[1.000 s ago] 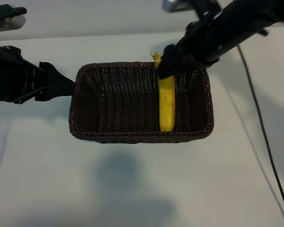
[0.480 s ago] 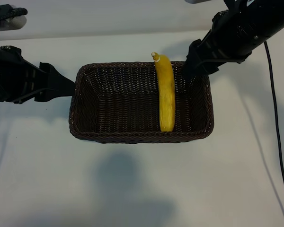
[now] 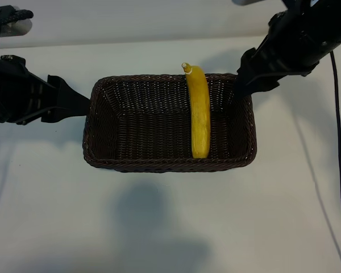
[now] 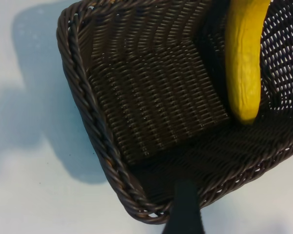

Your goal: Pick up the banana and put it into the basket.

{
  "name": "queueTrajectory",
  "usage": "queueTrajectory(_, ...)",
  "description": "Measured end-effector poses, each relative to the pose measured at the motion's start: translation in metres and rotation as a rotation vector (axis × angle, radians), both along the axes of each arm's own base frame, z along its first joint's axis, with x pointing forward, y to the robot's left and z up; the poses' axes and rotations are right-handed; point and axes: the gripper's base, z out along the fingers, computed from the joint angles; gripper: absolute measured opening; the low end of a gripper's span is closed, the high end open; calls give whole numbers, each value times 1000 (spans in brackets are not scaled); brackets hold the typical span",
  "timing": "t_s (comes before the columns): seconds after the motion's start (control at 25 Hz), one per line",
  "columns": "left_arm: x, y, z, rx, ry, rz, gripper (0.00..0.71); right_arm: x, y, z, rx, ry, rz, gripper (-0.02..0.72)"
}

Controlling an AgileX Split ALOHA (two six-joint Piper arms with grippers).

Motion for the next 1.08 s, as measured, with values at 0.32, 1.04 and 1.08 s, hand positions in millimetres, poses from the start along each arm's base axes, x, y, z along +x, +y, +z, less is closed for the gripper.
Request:
queueTrajectory(0.32,1,0,1,0,-13,8,608,-4,-2,5,5,-5,-6,608)
queueTrajectory(1.04,2,1,1,0,-22,12,608,-6,-3,9,10,-11,-9,605)
queueTrajectory(1.08,2,1,1,0,-22,12,608,-7,-3,10,10,-14,-9,605)
